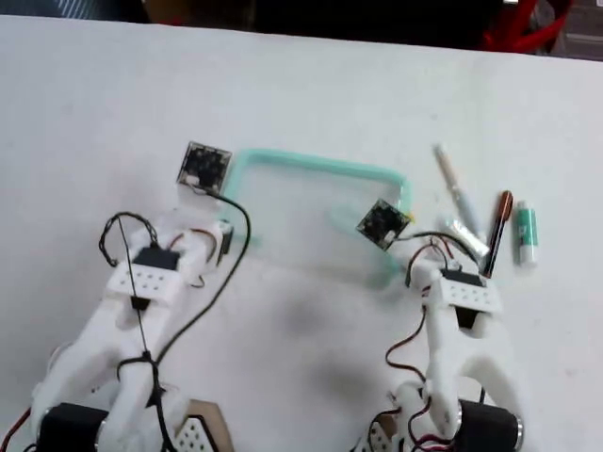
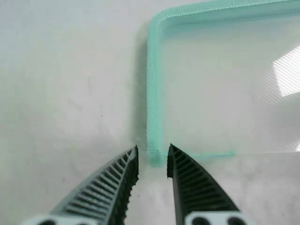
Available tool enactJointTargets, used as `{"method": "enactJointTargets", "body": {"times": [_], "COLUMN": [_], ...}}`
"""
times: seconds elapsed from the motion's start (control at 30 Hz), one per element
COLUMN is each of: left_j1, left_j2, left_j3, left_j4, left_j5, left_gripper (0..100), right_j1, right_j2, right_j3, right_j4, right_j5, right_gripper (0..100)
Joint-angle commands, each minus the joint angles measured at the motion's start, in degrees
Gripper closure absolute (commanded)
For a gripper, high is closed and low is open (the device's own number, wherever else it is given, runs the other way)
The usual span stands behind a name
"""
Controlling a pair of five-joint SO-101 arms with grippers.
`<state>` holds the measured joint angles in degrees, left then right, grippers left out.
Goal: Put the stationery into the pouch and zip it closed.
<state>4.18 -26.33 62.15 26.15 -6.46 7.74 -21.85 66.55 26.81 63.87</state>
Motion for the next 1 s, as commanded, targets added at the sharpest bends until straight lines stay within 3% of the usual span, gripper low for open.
{"method": "enactJointTargets", "body": {"times": [0.0,0.07,0.3,0.43,0.6,0.77,0.97], "left_j1": [0.2,0.2,0.2,0.2,0.4,0.7,4.3], "left_j2": [-1.5,-1.5,-1.5,-1.5,-1.7,-2.0,-9.6], "left_j3": [-0.3,-0.3,-0.3,-0.3,-0.2,-0.5,-1.5], "left_j4": [-1.1,-1.1,-1.1,-1.1,-0.6,1.6,12.2], "left_j5": [-0.6,-0.6,-0.6,-0.6,-0.5,-0.7,-3.8], "left_gripper": [88,88,88,88,78,77,75], "right_j1": [-0.6,-0.5,-0.3,-0.1,-1.3,-5.3,-12.5], "right_j2": [-1.6,-1.5,-2.2,-6.7,-17.2,-24.8,-31.1], "right_j3": [-0.4,-0.4,-0.4,-3.1,-10.3,-17.1,-33.9], "right_j4": [-0.8,-0.8,-0.7,2.0,14.3,27.6,45.4], "right_j5": [0.8,0.8,0.4,-5.5,-12.8,-15.8,-20.7], "right_gripper": [93.7,98.7,98.0,98.0,98.0,98.0,98.0]}}
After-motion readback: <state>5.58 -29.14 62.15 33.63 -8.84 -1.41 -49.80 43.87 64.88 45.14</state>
